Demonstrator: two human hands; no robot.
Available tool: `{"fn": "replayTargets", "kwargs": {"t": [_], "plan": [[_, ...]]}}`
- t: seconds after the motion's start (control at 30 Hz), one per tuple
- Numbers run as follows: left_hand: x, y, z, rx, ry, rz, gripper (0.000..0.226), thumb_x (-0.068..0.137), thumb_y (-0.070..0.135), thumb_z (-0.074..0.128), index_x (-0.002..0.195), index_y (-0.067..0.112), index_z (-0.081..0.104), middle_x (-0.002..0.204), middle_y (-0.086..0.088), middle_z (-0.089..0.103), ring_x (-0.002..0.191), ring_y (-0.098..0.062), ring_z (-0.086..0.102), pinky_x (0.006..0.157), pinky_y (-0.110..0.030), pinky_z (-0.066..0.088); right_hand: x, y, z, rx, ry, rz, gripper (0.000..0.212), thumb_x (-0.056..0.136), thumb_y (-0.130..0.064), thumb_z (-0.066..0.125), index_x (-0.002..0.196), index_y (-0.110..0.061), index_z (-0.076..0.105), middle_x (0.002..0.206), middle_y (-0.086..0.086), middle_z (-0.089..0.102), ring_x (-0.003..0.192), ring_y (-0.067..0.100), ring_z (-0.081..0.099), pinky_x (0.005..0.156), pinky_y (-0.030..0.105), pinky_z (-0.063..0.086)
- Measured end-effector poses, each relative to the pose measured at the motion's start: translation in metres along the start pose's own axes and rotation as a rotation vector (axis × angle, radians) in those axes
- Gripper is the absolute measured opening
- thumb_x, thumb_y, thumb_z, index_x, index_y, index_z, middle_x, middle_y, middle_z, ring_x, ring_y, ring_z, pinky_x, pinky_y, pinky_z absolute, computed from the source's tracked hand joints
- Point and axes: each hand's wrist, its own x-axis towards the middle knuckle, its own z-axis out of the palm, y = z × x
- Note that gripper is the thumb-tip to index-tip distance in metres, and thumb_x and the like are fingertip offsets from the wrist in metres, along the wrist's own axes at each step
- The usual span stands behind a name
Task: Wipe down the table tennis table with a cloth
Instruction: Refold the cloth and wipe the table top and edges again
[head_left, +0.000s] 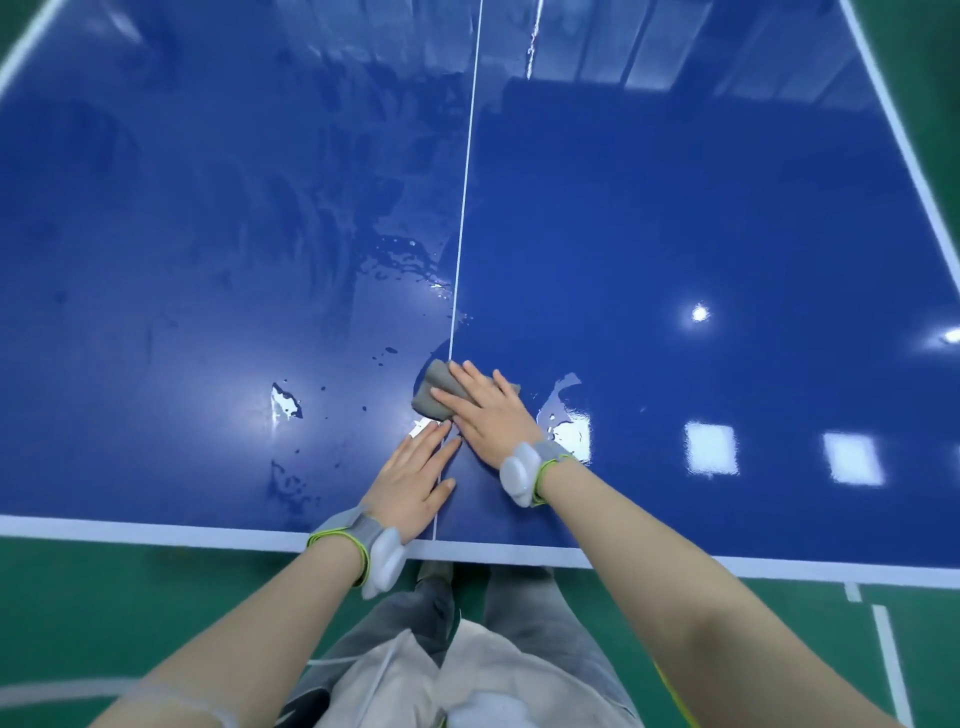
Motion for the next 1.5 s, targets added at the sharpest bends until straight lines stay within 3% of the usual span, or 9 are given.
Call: {"fn": "replayTargets", "kwargs": {"t": [0.23, 0.47, 0.53, 0.7, 0.87, 0.93, 1.07, 1.23, 1.5], "plan": [[-0.008, -0.005, -0.002, 0.023, -0.078, -0.003, 0.090, 0.068, 0.058, -0.010, 0.148, 0.019, 0.004, 0.155, 0.004, -0.008, 0.136, -0.003, -0.017, 0.100, -0.011, -0.026, -0.032, 0.017, -0.007, 0.010, 0.187, 0.658, 0.047, 0.104, -0.023, 0.028, 0.150, -0.028, 0.021, 0.160, 0.004, 0.001, 0.147, 0.021, -0.002, 0.116, 0.039, -0.004], [-0.012, -0.004, -0.001, 0.029, -0.106, -0.012, 0.095, 0.063, 0.061, -0.010, 0.148, 0.019, 0.004, 0.156, 0.003, -0.007, 0.143, -0.012, -0.010, 0.104, -0.017, -0.019, -0.053, -0.018, 0.007, 0.003, 0.050, 0.333, 0.051, 0.094, -0.025, 0.025, 0.138, -0.020, 0.049, 0.151, 0.014, 0.033, 0.139, 0.034, 0.031, 0.110, 0.052, 0.023], [-0.015, -0.008, -0.002, 0.044, -0.125, 0.004, 0.090, 0.068, 0.061, -0.006, 0.148, 0.020, 0.004, 0.156, 0.003, -0.007, 0.143, -0.013, -0.010, 0.104, -0.017, -0.018, -0.062, -0.003, 0.003, -0.054, 0.026, 0.244, 0.047, 0.098, -0.021, 0.029, 0.143, -0.021, 0.041, 0.155, 0.011, 0.023, 0.144, 0.031, 0.021, 0.115, 0.047, 0.014], [-0.024, -0.016, -0.001, 0.072, -0.139, 0.033, 0.084, 0.074, 0.060, -0.005, 0.148, 0.021, 0.003, 0.156, 0.005, -0.008, 0.143, -0.012, -0.011, 0.105, -0.018, -0.019, -0.077, 0.018, -0.002, -0.012, 0.214, 0.836, 0.048, 0.104, -0.022, 0.027, 0.150, -0.030, 0.018, 0.160, 0.003, 0.000, 0.147, 0.018, -0.001, 0.116, 0.036, -0.003], [-0.030, -0.015, -0.003, 0.054, -0.136, 0.026, 0.055, 0.101, 0.035, 0.025, 0.148, 0.020, 0.001, 0.156, 0.004, -0.009, 0.143, -0.011, -0.012, 0.106, -0.019, -0.018, -0.063, -0.008, 0.003, 0.026, 0.198, 0.969, 0.050, 0.104, -0.025, 0.025, 0.152, -0.029, 0.011, 0.160, 0.005, -0.008, 0.147, 0.021, -0.007, 0.116, 0.041, -0.004], [-0.030, -0.016, -0.003, 0.077, -0.142, 0.042, 0.058, 0.097, 0.044, 0.015, 0.148, 0.020, 0.001, 0.156, 0.004, -0.010, 0.143, -0.011, -0.012, 0.106, -0.019, -0.018, -0.057, -0.027, 0.009, 0.024, 0.144, 0.868, 0.049, 0.103, -0.024, 0.024, 0.151, -0.028, 0.014, 0.160, 0.007, -0.004, 0.147, 0.023, -0.003, 0.117, 0.044, 0.000], [-0.028, -0.018, -0.001, 0.092, -0.156, 0.033, 0.093, 0.064, 0.058, -0.011, 0.148, 0.018, 0.000, 0.153, 0.006, -0.014, 0.142, -0.009, -0.013, 0.102, -0.016, -0.022, -0.052, -0.071, 0.031, 0.016, 0.119, 0.681, 0.047, 0.084, -0.026, 0.036, 0.122, -0.025, 0.065, 0.136, 0.012, 0.054, 0.123, 0.029, 0.054, 0.095, 0.052, 0.045], [-0.030, -0.016, -0.001, 0.102, -0.144, 0.034, 0.060, 0.094, 0.041, 0.012, 0.148, 0.018, -0.001, 0.156, 0.002, -0.011, 0.143, -0.011, -0.012, 0.104, -0.018, -0.019, -0.072, -0.067, 0.033, -0.057, 0.080, 0.531, 0.046, 0.080, -0.023, 0.041, 0.118, -0.025, 0.066, 0.131, 0.008, 0.059, 0.118, 0.024, 0.059, 0.090, 0.046, 0.050], [-0.046, -0.018, 0.001, 0.039, -0.121, 0.036, 0.055, 0.101, 0.029, 0.028, 0.148, 0.019, 0.001, 0.156, 0.005, -0.011, 0.143, -0.010, -0.012, 0.110, -0.022, -0.014, -0.082, -0.068, 0.035, 0.151, 0.355, 1.085, 0.050, 0.102, -0.019, 0.033, 0.150, -0.026, 0.022, 0.160, 0.008, 0.002, 0.147, 0.024, 0.001, 0.116, 0.042, -0.003]]}}
